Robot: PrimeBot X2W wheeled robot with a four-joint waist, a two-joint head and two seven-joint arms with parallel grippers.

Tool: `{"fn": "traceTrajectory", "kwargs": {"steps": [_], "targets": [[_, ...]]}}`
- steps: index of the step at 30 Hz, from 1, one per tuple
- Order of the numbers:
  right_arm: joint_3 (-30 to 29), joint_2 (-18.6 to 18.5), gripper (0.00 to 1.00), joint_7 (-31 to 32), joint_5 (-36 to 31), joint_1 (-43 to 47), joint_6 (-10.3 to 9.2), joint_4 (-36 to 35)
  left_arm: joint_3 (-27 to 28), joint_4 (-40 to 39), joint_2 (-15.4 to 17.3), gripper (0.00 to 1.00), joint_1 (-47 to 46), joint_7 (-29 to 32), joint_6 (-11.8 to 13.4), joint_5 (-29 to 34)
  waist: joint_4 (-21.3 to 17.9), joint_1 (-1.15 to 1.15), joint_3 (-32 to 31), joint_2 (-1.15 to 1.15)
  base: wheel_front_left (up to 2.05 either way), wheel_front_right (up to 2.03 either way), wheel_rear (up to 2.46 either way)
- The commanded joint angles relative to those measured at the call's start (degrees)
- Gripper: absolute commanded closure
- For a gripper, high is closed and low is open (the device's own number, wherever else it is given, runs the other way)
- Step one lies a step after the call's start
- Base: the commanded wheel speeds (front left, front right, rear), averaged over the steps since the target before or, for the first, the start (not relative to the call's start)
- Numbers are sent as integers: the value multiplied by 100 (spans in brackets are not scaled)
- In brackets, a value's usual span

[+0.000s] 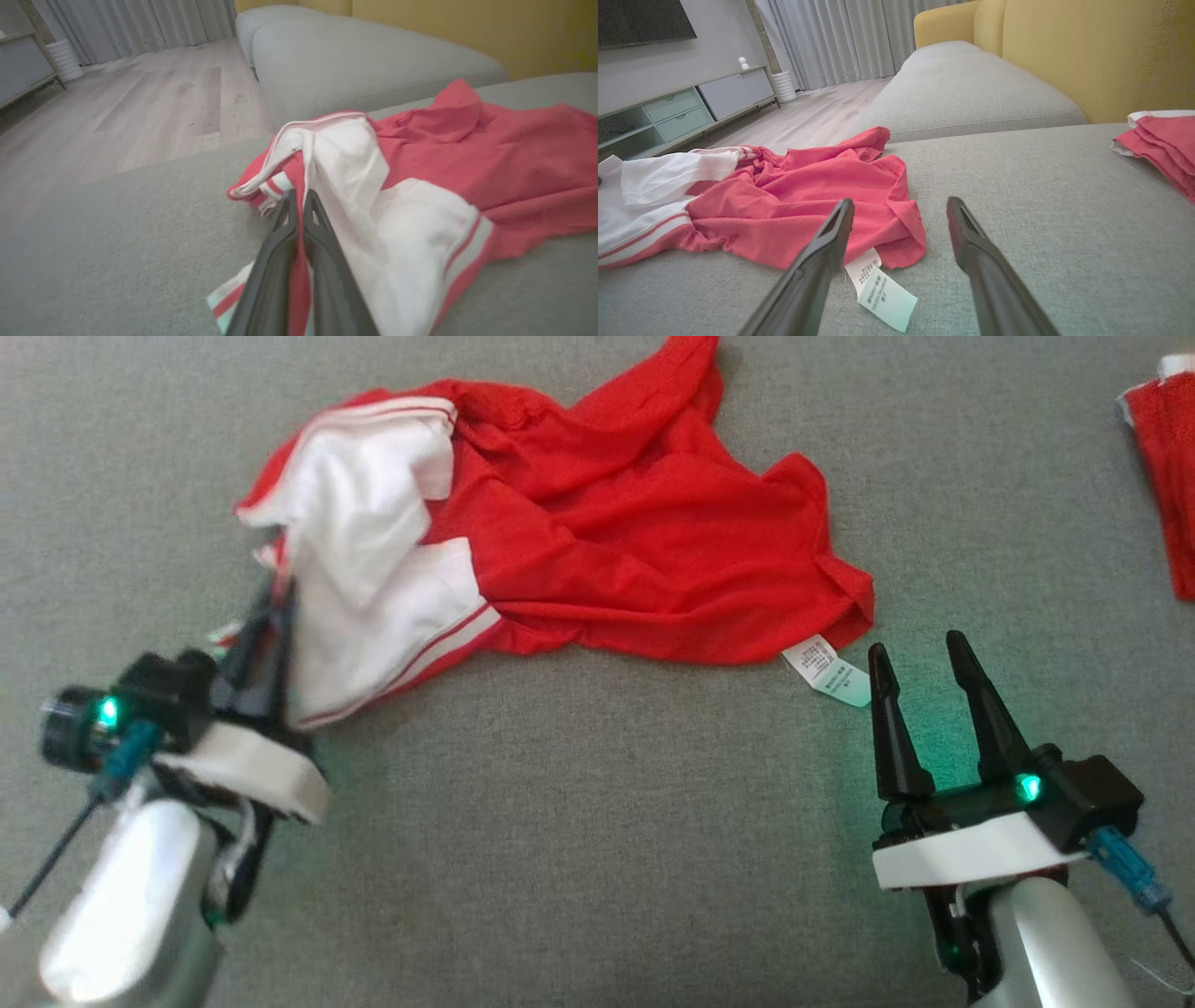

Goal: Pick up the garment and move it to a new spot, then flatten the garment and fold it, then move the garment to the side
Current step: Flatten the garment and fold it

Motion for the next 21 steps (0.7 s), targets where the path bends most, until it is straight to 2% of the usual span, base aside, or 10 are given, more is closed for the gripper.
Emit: {"fn": "traceTrajectory", "kwargs": {"steps": [1, 4, 7, 8, 9, 10, 15, 21], "targets": [[136, -16, 0, -22, 54, 83, -5, -151, 148, -290, 210, 100, 1, -50, -63, -92, 18, 1, -48, 0, 0, 0, 0], [128, -16, 0, -22, 60, 122, -5, -155, -95, -653, 213, 100, 356, 128, -222, -159, 56, 1, -92, 0, 0, 0, 0], [155, -15, 0, -22, 45, 148, -5, -147, -259, -764, 177, 100, 603, 251, -227, -176, 84, 1, -106, 0, 0, 0, 0], [163, -15, 0, -22, 43, 150, -5, -145, -299, -738, 199, 96, 637, 261, -213, -126, 86, 1, -105, 0, 0, 0, 0], [169, -15, 0, -22, 43, 152, -5, -145, -322, -704, 200, 56, 664, 266, -174, -87, 90, 1, -106, 0, 0, 0, 0], [174, -15, 0, -22, 40, 152, -5, -146, -314, -674, 184, 0, 678, 232, -120, -67, 91, 1, -106, 0, 0, 0, 0], [158, -15, 0, -22, 22, 155, -5, -155, -358, -799, 207, 0, 675, 80, 173, 256, 86, 1, -101, 0, 0, 0, 0], [164, -15, 0, -22, 28, 115, -5, -160, -538, -1137, 330, 0, 634, 135, 267, 602, 52, 1, -13, 0, 0, 0, 0]]}}
